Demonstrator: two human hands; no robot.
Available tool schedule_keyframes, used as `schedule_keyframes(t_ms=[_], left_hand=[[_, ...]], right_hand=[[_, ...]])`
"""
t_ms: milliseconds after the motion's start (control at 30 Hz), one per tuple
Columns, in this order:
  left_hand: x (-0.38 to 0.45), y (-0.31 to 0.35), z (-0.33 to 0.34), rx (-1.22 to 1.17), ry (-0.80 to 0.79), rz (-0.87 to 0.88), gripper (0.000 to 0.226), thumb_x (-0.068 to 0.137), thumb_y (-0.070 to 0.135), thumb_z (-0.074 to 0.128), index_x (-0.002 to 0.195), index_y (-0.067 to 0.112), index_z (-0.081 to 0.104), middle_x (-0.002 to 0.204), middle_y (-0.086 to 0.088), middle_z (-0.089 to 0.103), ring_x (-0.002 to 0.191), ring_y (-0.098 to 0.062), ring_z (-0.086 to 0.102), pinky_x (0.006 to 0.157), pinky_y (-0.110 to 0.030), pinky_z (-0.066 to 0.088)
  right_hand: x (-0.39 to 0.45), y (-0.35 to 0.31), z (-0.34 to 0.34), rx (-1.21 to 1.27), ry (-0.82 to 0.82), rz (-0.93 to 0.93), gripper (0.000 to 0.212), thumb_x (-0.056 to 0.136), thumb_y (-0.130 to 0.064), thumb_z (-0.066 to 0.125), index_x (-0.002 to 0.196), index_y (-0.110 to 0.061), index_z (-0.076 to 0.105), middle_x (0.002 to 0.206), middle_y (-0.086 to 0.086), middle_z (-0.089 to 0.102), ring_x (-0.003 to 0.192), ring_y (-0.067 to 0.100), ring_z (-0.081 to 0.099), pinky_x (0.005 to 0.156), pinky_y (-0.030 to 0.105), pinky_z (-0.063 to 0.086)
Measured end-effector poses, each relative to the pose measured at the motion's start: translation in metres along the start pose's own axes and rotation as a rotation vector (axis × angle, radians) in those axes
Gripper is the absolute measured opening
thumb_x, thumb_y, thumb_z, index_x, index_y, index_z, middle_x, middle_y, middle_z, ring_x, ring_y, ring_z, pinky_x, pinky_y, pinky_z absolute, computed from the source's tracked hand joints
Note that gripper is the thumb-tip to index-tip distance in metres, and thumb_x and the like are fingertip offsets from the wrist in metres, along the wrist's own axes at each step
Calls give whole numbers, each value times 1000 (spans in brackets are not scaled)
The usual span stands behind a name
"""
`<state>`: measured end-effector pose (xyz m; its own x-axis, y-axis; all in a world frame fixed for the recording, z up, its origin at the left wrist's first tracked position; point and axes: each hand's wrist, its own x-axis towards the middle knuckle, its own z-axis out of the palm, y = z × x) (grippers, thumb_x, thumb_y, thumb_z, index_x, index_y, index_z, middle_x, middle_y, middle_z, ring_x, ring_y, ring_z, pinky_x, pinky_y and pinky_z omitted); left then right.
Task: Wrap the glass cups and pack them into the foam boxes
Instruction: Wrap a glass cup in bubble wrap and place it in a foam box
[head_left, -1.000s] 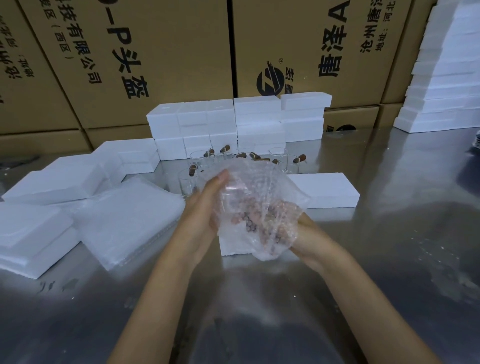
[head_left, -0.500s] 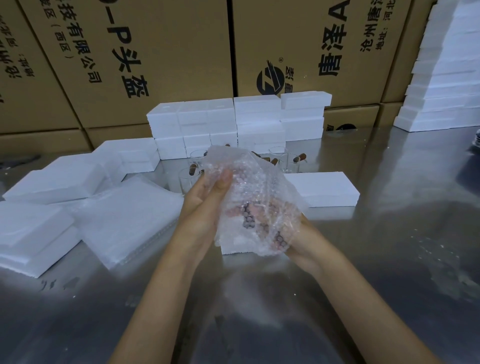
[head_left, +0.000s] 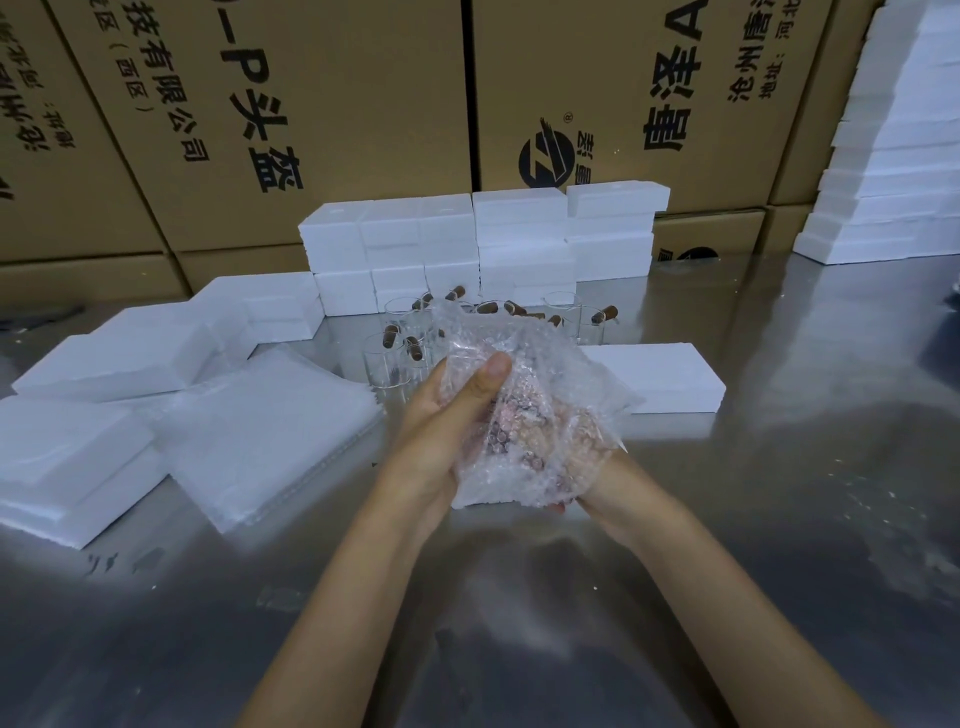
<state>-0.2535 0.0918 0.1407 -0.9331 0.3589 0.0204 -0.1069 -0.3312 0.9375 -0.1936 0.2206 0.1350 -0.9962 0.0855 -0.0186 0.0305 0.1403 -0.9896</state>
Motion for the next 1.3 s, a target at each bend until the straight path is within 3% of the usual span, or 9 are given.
schedule_keyframes(t_ms=[133, 267, 400, 500, 633, 800, 967, 1100, 1300], left_hand=[[1, 1, -2, -89, 38, 25, 91, 61, 47, 90, 138, 13, 57, 128, -8, 69, 123, -27, 63, 112, -51, 42], [4, 10, -10, -260, 72, 38, 79, 75, 43, 84, 136, 0, 56, 128, -30, 60, 123, -34, 52, 106, -48, 36], [5, 16, -20, -395, 47, 63, 35, 90, 31, 69, 121, 13, 70, 125, -12, 67, 116, -31, 63, 100, -45, 49], [8, 17, -23, -490, 19, 110, 35, 98, 27, 61, 130, 13, 63, 129, -11, 68, 123, -28, 63, 103, -44, 51], [8, 13, -18, -488, -9, 147, 24, 99, 26, 56, 111, 16, 76, 118, -9, 71, 114, -26, 66, 106, -43, 46], [6, 6, -6, -421, -123, 91, 27, 89, 15, 65, 116, 10, 68, 115, -12, 71, 109, -27, 65, 98, -38, 51], [1, 2, -9, 23, -179, 32, 57, 68, 12, 79, 122, 14, 60, 111, -3, 74, 102, -20, 71, 82, -27, 57], [-1, 4, -16, 489, -343, 88, 69, 59, 28, 88, 122, 23, 62, 116, 4, 73, 111, -15, 68, 96, -33, 54], [-2, -4, -19, 835, -456, 41, 68, 58, 31, 86, 118, 47, 60, 115, 22, 69, 108, -3, 65, 92, -29, 54]], right_hand=[[5, 0, -7, -185, 80, 17, 36, 90, 8, 45, 62, -14, 52, 40, -5, 47, 37, 11, 44, 42, 25, 38], [11, -2, -25, 101, 234, -158, 23, 98, -39, 57, 86, -25, 72, 64, 14, 60, 40, 16, 37, 41, 23, 35], [17, -1, -39, 415, 537, -218, 13, 95, -22, 59, 89, -14, 67, 81, 4, 67, 45, 18, 47, 45, 25, 42], [17, 2, -46, 269, 326, -70, 12, 94, -12, 56, 97, -8, 67, 95, 12, 67, 55, 21, 58, 45, 29, 46], [9, 7, -27, -16, -165, -15, 34, 84, -39, 72, 107, -14, 71, 103, 3, 73, 83, 21, 72, 58, 32, 54], [19, 7, -15, 117, 248, -135, 43, 87, -33, 73, 109, 4, 67, 100, 10, 75, 95, 25, 71, 83, 36, 58], [17, 1, -32, 511, 257, -119, 12, 91, -10, 62, 81, -10, 68, 76, 3, 71, 72, 17, 67, 66, 27, 52], [14, 2, -47, 198, 251, -96, 15, 78, -13, 64, 65, -10, 56, 62, 3, 51, 61, 19, 47, 60, 28, 39], [12, 8, -55, -135, 58, -29, 10, 82, -5, 72, 89, -9, 77, 85, 9, 75, 73, 12, 71, 67, 24, 58]])
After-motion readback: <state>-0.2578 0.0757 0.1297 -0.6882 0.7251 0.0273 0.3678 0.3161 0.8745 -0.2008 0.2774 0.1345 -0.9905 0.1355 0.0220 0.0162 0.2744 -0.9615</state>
